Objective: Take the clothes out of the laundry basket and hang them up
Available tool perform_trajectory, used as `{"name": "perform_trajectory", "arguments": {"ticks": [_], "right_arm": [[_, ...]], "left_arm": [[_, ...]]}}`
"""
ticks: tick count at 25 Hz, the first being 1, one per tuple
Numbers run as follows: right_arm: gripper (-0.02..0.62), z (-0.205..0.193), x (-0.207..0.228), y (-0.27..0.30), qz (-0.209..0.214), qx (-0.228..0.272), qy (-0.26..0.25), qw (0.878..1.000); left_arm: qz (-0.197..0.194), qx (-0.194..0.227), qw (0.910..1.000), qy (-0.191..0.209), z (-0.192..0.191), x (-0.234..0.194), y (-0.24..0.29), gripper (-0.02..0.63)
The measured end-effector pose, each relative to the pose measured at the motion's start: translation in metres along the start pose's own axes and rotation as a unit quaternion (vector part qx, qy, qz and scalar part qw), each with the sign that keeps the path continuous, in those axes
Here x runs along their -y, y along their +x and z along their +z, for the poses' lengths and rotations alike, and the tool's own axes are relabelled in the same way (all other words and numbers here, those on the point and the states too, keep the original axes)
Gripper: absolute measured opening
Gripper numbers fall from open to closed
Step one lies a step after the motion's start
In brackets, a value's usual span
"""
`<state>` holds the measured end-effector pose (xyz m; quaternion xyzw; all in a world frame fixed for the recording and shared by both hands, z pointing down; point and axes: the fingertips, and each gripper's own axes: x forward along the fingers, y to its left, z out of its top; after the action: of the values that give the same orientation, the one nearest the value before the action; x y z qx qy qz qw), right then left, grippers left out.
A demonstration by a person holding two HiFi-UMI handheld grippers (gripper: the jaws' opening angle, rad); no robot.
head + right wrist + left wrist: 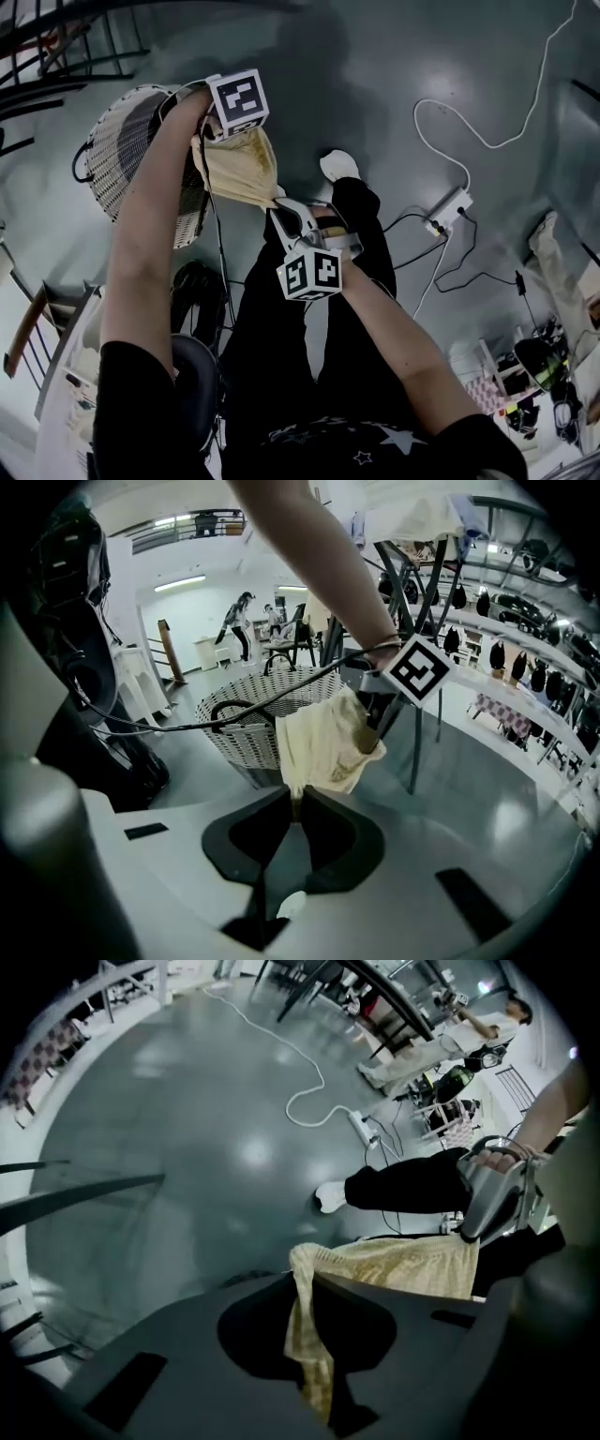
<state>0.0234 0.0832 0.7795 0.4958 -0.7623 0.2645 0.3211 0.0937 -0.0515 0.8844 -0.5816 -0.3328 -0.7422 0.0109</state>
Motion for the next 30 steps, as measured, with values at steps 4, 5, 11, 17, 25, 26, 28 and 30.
{"name": "perform_trajectory", "arguments": {"ticks": [4,5,11,17,25,26,28,30], "right_arm": [[0.049,0.016,0.014,-0.021,-0.018,-0.003,-0.009,1.000],[0.049,0.023,0.015,-0.028,-0.021,-0.003,-0.011,1.000],[0.048,0.066,0.038,-0.062,-0.041,0.010,-0.050,0.998],[0.048,0.101,0.075,-0.118,-0.092,0.027,-0.061,0.994],[0.049,0.170,0.131,-0.215,-0.169,0.064,-0.117,0.977],[0.049,0.181,0.136,-0.225,-0.176,0.070,-0.130,0.973],[0.051,0.203,0.142,-0.244,-0.190,0.084,-0.154,0.966],[0.051,0.218,0.138,-0.260,-0.202,0.095,-0.172,0.960]], "left_arm": [[0.074,0.081,0.9939,0.010,0.011,-0.002,-0.069,0.037],[0.094,0.095,0.9909,0.010,0.009,-0.001,-0.087,0.037],[0.162,0.159,0.9730,-0.042,-0.020,0.012,-0.177,0.037],[0.171,0.287,0.9336,-0.129,-0.035,0.056,-0.254,0.035],[0.238,0.426,0.8537,-0.183,-0.049,0.125,-0.381,0.035],[0.247,0.438,0.8438,-0.186,-0.050,0.131,-0.397,0.035],[0.261,0.468,0.8207,-0.198,-0.054,0.143,-0.428,0.035],[0.265,0.494,0.8003,-0.212,-0.060,0.160,-0.452,0.034]]}}
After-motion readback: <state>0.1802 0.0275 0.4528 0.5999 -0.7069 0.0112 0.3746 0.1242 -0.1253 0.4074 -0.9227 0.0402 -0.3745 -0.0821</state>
